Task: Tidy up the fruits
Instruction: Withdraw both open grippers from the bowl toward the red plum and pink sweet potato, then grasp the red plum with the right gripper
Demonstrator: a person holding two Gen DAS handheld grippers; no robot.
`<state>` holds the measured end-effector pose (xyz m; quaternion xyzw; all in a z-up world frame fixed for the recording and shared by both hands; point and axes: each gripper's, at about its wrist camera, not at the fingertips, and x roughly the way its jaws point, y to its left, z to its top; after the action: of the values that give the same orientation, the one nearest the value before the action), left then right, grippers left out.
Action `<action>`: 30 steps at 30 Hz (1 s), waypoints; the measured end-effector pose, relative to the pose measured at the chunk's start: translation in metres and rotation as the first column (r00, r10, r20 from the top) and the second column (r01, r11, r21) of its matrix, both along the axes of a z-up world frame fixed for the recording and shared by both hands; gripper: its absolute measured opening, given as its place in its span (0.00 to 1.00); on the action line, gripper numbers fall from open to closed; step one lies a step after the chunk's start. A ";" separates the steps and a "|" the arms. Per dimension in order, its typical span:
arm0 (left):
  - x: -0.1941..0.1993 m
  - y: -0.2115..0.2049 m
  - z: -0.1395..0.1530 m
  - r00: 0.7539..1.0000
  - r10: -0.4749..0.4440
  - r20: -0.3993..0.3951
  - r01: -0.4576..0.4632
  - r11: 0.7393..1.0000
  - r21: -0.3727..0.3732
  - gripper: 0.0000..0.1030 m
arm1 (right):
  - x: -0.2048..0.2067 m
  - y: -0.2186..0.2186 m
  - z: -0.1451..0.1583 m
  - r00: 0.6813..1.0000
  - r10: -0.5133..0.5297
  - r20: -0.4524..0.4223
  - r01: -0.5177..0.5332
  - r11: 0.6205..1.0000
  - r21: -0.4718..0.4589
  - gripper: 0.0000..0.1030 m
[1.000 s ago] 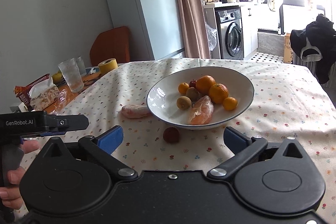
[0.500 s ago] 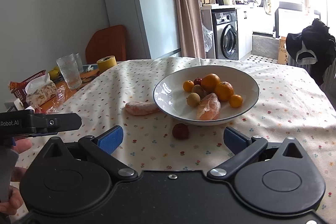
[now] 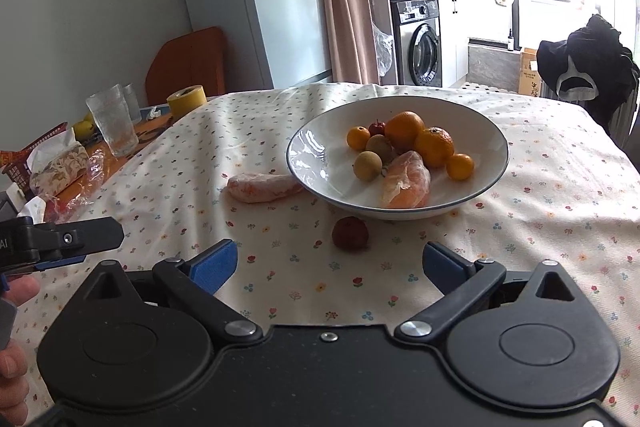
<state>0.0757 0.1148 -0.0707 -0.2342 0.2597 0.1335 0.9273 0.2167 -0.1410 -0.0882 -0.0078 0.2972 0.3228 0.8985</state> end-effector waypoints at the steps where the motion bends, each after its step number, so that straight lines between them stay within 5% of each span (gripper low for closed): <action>1: 0.001 0.001 -0.001 1.000 0.000 -0.006 0.000 1.000 0.000 1.00 | 0.002 0.001 -0.001 1.000 -0.004 -0.006 0.004 1.000 -0.002 0.91; 16: 0.024 0.006 -0.004 0.998 0.014 -0.058 -0.013 1.000 0.027 1.00 | 0.028 0.022 -0.016 0.998 -0.019 -0.065 0.018 1.000 -0.018 0.52; 21: 0.036 0.004 0.001 0.998 0.000 -0.064 0.003 0.999 0.046 1.00 | 0.037 0.023 -0.024 0.992 0.017 -0.126 -0.017 1.000 0.006 0.03; 26: 0.049 0.002 0.002 0.997 -0.013 -0.077 0.018 0.998 0.059 1.00 | 0.039 0.019 -0.022 0.990 0.019 -0.138 -0.018 1.000 0.008 0.02; 28: 0.052 0.001 0.001 0.997 -0.019 -0.080 0.023 0.998 0.058 1.00 | 0.040 0.018 -0.021 0.989 0.013 -0.147 -0.011 1.000 0.016 0.11; 30: 0.055 0.000 0.001 0.996 -0.023 -0.084 0.028 0.998 0.060 1.00 | 0.040 0.018 -0.020 0.991 0.014 -0.136 -0.011 1.000 0.020 0.45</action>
<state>0.1312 0.1147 -0.0695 -0.1967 0.2970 0.1393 0.9240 0.2572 -0.1230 -0.1081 0.0211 0.3547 0.3312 0.8741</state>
